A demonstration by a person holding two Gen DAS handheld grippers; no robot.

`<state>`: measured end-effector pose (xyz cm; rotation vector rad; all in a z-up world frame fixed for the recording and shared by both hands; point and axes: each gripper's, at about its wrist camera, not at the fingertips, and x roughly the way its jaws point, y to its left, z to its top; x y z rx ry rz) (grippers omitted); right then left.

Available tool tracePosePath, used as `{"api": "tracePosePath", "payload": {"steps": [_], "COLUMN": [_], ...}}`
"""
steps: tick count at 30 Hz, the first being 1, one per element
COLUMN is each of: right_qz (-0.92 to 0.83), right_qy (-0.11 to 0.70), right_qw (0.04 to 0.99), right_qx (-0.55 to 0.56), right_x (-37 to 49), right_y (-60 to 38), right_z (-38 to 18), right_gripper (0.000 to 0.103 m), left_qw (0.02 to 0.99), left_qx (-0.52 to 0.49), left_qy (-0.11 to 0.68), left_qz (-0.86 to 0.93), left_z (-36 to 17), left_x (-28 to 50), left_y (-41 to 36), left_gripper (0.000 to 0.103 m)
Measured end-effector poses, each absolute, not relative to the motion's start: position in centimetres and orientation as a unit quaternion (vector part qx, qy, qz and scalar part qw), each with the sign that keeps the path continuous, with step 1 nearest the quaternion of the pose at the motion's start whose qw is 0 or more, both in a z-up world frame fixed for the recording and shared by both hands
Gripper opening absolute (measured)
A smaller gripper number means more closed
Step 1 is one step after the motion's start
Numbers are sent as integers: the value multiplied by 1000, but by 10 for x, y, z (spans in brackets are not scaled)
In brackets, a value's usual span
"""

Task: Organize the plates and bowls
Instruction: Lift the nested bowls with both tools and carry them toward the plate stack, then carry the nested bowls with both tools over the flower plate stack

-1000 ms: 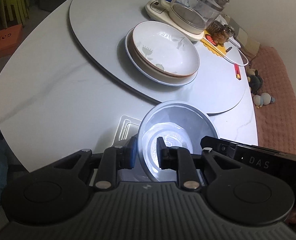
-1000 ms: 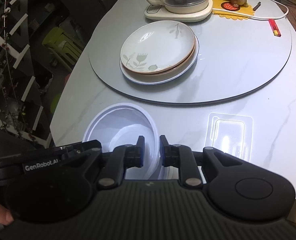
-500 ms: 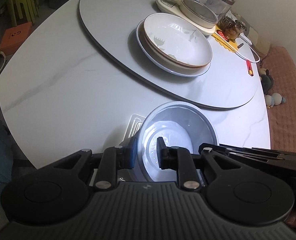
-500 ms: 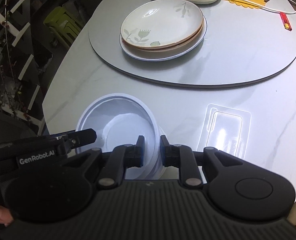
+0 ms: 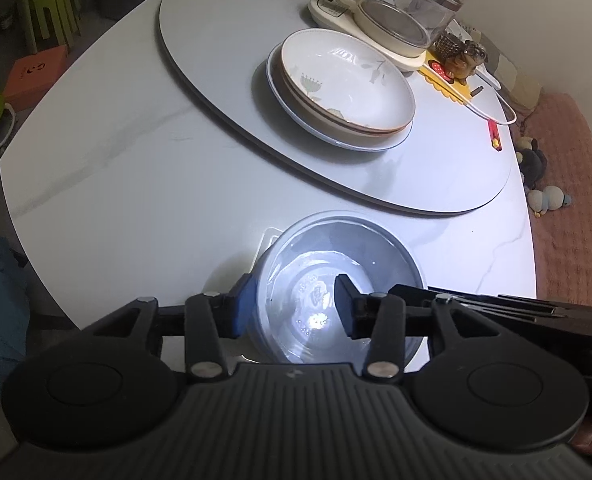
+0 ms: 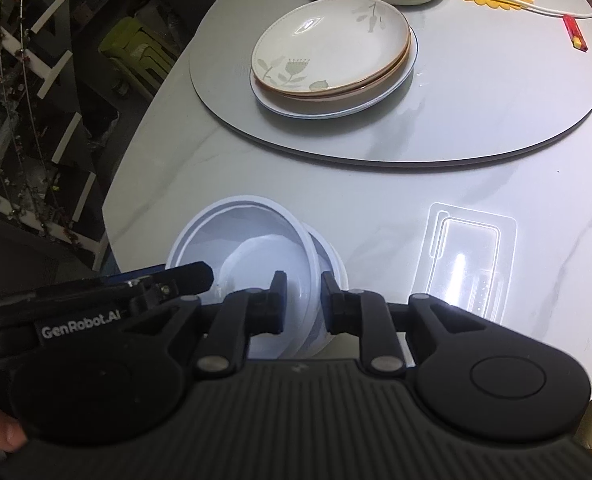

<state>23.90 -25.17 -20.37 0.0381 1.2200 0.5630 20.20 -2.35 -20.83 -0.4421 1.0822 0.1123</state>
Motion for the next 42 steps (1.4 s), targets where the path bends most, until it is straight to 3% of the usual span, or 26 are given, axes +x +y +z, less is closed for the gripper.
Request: {"api": "tracePosePath", "payload": {"steps": [3, 5, 10, 15, 23, 35, 42], "right_qz": [259, 253, 241, 227, 231, 220, 216], "right_qy": [559, 556, 559, 567, 591, 617, 620], "right_qw": [787, 791, 792, 788, 768, 748, 747], "right_qx": [22, 28, 52, 75, 82, 106, 106], "right_x": [238, 239, 242, 246, 243, 246, 248], "right_y": [-257, -262, -271, -279, -273, -264, -258], "right_z": [-197, -193, -190, -194, -218, -257, -275], "right_gripper": [50, 52, 52, 52, 52, 52, 38], "left_qw": [834, 834, 828, 834, 813, 792, 794], "left_qx": [-208, -209, -222, -224, -248, -291, -303], "left_qy": [508, 508, 510, 503, 526, 536, 527], "left_qz": [56, 58, 63, 47, 32, 6, 11], "left_z": [-201, -198, -194, -194, -228, -279, -298], "left_x": [200, 199, 194, 189, 187, 195, 198], "left_y": [-24, -23, -12, -2, 9, 16, 22], "left_gripper": [52, 52, 54, 63, 63, 61, 50]}}
